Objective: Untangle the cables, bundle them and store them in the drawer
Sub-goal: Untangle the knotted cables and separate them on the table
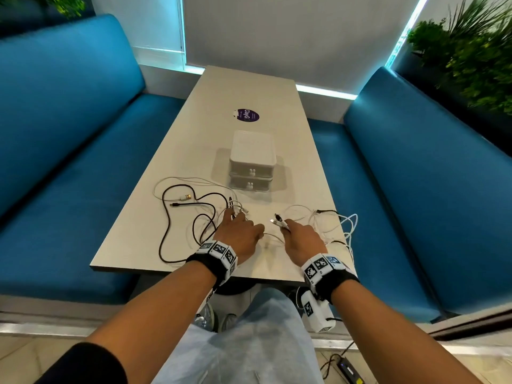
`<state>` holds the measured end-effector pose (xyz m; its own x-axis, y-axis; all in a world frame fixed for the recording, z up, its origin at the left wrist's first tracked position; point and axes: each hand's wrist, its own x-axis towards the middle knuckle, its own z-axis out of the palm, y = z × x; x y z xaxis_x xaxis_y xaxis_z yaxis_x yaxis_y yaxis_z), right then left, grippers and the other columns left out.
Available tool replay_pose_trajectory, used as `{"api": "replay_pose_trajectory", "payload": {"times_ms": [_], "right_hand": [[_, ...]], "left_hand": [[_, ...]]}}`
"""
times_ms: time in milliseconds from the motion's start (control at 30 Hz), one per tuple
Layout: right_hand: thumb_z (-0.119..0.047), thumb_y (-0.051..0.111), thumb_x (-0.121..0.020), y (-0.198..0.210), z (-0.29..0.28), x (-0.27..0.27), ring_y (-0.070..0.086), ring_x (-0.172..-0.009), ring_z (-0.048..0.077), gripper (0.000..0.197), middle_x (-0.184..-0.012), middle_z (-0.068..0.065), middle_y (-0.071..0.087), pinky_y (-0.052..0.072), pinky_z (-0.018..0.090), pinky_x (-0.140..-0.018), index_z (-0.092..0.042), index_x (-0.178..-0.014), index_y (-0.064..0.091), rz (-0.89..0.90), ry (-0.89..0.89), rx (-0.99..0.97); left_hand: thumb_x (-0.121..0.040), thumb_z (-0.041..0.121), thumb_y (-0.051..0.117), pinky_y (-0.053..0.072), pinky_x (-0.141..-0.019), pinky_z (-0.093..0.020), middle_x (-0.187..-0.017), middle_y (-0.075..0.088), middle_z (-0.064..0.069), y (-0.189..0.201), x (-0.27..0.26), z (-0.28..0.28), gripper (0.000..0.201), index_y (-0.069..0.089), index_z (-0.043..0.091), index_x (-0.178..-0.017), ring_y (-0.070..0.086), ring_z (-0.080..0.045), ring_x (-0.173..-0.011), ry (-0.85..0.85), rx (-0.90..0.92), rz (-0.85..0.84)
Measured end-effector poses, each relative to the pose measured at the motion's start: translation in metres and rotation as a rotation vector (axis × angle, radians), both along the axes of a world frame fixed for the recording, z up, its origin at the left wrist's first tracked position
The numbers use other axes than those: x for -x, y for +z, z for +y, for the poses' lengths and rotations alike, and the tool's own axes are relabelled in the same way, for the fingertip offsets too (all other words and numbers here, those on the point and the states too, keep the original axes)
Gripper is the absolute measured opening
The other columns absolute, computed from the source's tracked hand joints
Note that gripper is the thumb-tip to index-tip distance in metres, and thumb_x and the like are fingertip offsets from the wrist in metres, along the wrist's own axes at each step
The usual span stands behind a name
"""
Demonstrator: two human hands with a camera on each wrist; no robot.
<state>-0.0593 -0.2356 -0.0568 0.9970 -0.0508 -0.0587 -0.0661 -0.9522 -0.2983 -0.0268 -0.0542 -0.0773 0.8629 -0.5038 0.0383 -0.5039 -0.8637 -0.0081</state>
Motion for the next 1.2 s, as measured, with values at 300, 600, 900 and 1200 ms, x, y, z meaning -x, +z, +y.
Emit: {"api": "replay_pose_trajectory", "payload": {"times_ms": [300, 600, 900, 1200], "right_hand": [[-0.028, 0.041, -0.099, -0.004, 0.019, -0.004, 0.062, -0.098, 0.032, 0.026, -0.105, 0.011, 0.068, 0.050, 0.039, -0.082, -0.017, -0.104, 0.064, 0.098, 0.032, -0.133], [-0.030, 0.037, -0.101, 0.004, -0.029, 0.003, 0.064, -0.087, 0.032, 0.025, -0.097, 0.011, 0.065, 0.048, 0.035, -0.069, -0.019, -0.111, 0.058, 0.063, -0.086, 0.185], [-0.027, 0.036, -0.101, 0.012, -0.021, 0.003, 0.060, -0.077, 0.029, 0.022, -0.092, 0.009, 0.063, 0.050, 0.036, -0.065, -0.018, -0.110, 0.054, -0.003, -0.106, 0.144], [-0.029, 0.035, -0.102, 0.015, 0.013, 0.005, 0.062, -0.082, 0.036, 0.043, -0.095, 0.014, 0.065, 0.051, 0.040, -0.068, -0.033, -0.145, 0.031, -0.114, -0.032, 0.001]], "left_hand": [[-0.103, 0.031, 0.033, 0.019, -0.106, -0.051, -0.097, 0.070, 0.003, 0.001, 0.004, -0.006, 0.022, 0.054, 0.031, -0.109, 0.052, -0.027, -0.114, -0.006, 0.013, -0.021], [-0.102, 0.035, 0.037, 0.019, -0.107, -0.050, -0.107, 0.067, 0.008, 0.001, 0.001, 0.010, 0.026, 0.060, 0.034, -0.114, 0.050, -0.022, -0.117, -0.051, -0.042, -0.049], [-0.102, 0.039, 0.034, 0.014, -0.111, -0.052, -0.110, 0.068, 0.007, -0.001, 0.001, 0.005, 0.031, 0.061, 0.031, -0.114, 0.043, -0.024, -0.129, -0.001, -0.018, -0.009], [-0.100, 0.037, 0.036, 0.015, -0.108, -0.052, -0.103, 0.069, 0.005, 0.004, 0.001, 0.003, 0.031, 0.065, 0.028, -0.108, 0.047, -0.025, -0.121, 0.005, -0.047, 0.019]]}}
